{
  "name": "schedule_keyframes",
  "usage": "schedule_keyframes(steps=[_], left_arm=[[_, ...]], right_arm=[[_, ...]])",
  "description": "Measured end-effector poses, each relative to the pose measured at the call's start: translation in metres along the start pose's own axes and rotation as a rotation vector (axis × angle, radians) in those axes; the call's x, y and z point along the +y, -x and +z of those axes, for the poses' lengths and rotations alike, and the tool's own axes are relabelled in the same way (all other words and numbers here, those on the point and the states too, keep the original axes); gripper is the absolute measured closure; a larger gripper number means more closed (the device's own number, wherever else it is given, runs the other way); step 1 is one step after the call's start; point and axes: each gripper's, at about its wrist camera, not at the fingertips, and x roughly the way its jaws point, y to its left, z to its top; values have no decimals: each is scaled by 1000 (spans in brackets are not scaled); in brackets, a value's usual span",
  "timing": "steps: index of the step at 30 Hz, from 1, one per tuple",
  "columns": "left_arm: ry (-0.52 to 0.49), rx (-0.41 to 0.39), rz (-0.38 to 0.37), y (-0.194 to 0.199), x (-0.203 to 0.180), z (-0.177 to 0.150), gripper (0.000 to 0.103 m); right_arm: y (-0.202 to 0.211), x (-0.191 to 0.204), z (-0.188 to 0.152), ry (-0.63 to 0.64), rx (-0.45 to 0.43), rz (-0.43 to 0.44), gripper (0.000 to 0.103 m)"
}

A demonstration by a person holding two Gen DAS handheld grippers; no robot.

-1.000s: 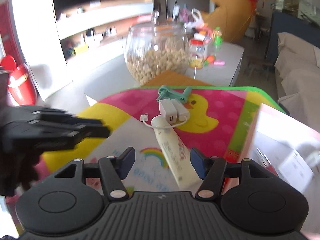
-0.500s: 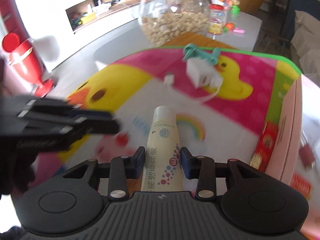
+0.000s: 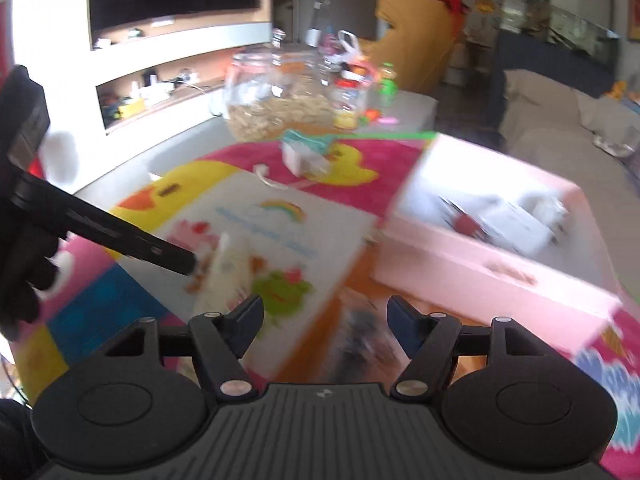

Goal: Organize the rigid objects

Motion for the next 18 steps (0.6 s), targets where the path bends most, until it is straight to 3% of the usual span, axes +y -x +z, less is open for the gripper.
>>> schedule_keyframes(steps=[4, 8, 13, 18], left_arm=[[-33, -14, 6, -15, -27, 3, 80], [-42, -12, 31, -41, -51, 12, 78], [-39, -63, 51, -64, -68, 28, 78], [-5, -111, 68, -78, -72, 47, 77]], right_arm=[[-4, -28, -22, -104, 28, -65, 33], [-5, -42, -34, -182, -2, -67, 32], [-9, -25, -39, -109, -23, -124, 29], [-9, -20, -39, -89, -24, -106, 29]])
